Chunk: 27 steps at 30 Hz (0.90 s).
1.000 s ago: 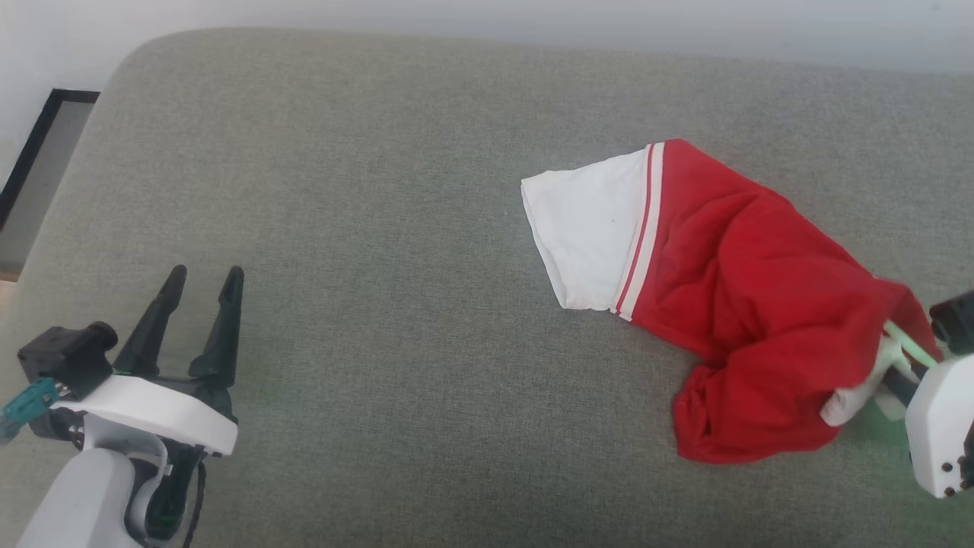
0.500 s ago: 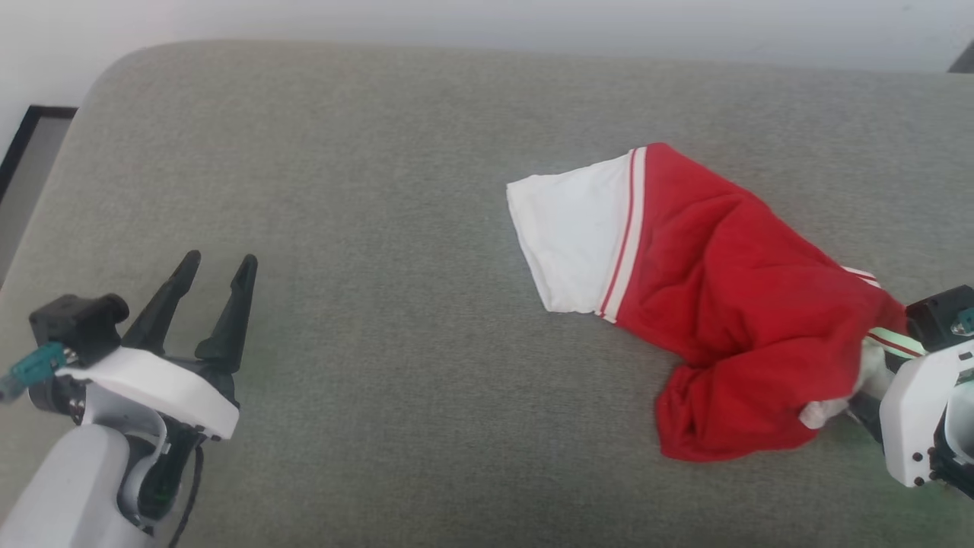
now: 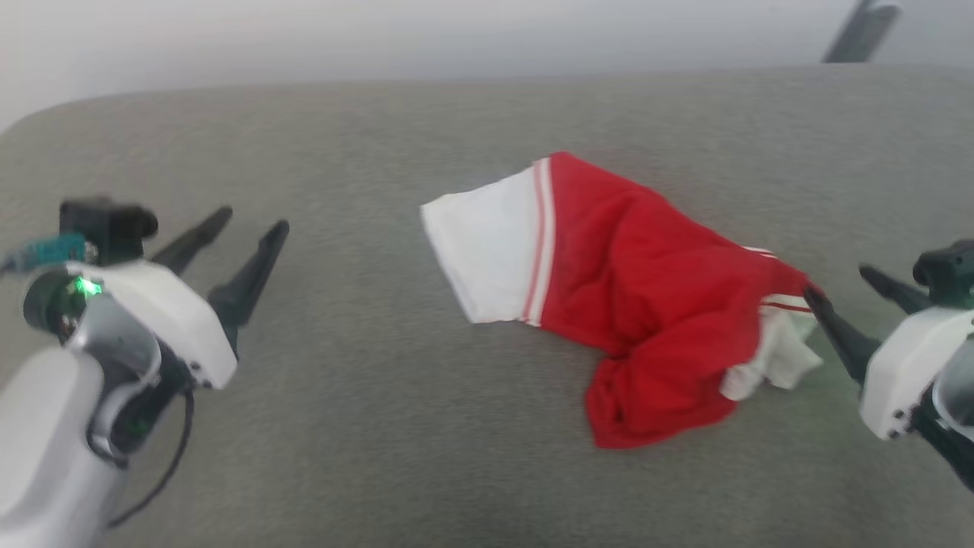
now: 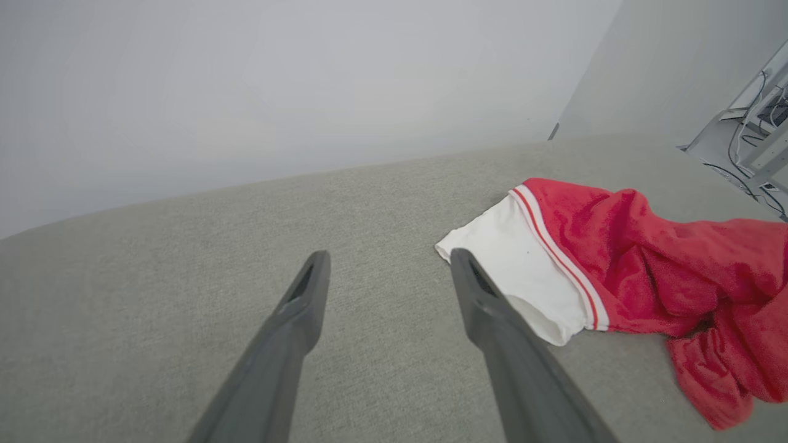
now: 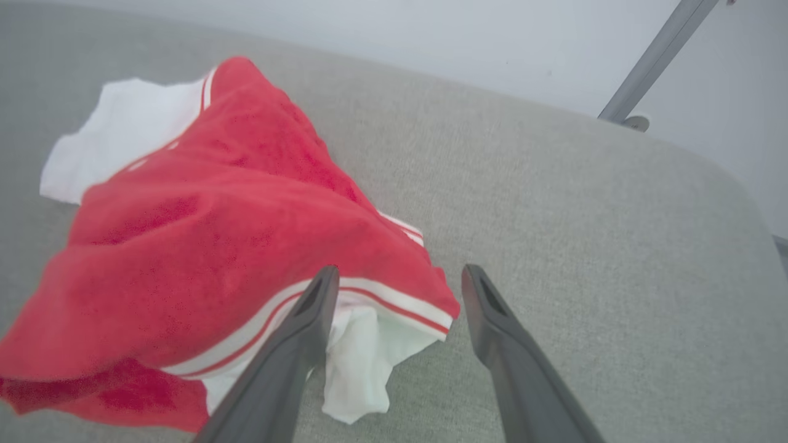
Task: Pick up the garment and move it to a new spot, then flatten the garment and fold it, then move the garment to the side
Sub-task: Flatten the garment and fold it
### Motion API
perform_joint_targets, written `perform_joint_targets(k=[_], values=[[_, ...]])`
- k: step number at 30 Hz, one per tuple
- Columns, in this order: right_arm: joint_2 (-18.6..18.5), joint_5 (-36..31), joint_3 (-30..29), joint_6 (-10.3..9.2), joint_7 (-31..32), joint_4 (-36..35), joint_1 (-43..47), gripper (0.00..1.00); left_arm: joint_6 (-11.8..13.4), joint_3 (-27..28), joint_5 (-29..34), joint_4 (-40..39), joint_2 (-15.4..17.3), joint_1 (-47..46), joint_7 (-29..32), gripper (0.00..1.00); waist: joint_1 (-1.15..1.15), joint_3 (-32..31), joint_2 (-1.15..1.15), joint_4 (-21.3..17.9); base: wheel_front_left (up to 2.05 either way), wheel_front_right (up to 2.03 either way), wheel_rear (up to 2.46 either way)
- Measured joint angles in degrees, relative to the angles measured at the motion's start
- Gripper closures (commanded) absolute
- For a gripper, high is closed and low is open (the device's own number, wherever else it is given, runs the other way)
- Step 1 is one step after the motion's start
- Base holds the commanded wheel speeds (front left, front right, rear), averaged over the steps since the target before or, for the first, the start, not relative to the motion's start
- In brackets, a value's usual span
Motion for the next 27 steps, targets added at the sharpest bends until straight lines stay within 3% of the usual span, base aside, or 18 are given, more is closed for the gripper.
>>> perform_joint_targets(k=[6, 14, 21, 27], values=[[8.06, -7.57, -3.64, 0.00, -11.41, -1.18, -1.70, 0.00, 0.01, -1.51, -0.69, -0.03, 1.38, -4.84, 7.02, 0.00, 0.00, 0.51, 0.00, -5.55, 0.00, 0.00, 0.00], [18.90, -17.08, -6.94, 0.01, -25.68, 2.45, -3.94, 0.00, 0.63, -3.31, -2.16, 4.30, 2.37, -10.08, 16.22, 0.00, 0.00, 2.60, 0.00, -13.38, 0.00, 0.00, 0.00], [24.10, -19.62, -7.55, 0.01, -30.28, 5.80, -4.57, 0.00, 2.59, -5.17, -2.45, 10.24, 2.59, -12.99, 23.77, 0.00, 0.00, 4.83, 0.00, -18.61, 0.00, 0.00, 0.00], [25.80, -19.97, -7.81, 0.01, -32.04, 7.87, -4.91, 0.00, 5.24, -7.56, -1.40, 15.89, 3.42, -14.76, 30.50, 0.00, 0.00, 6.95, 0.00, -22.54, 0.00, 0.00, 0.00]])
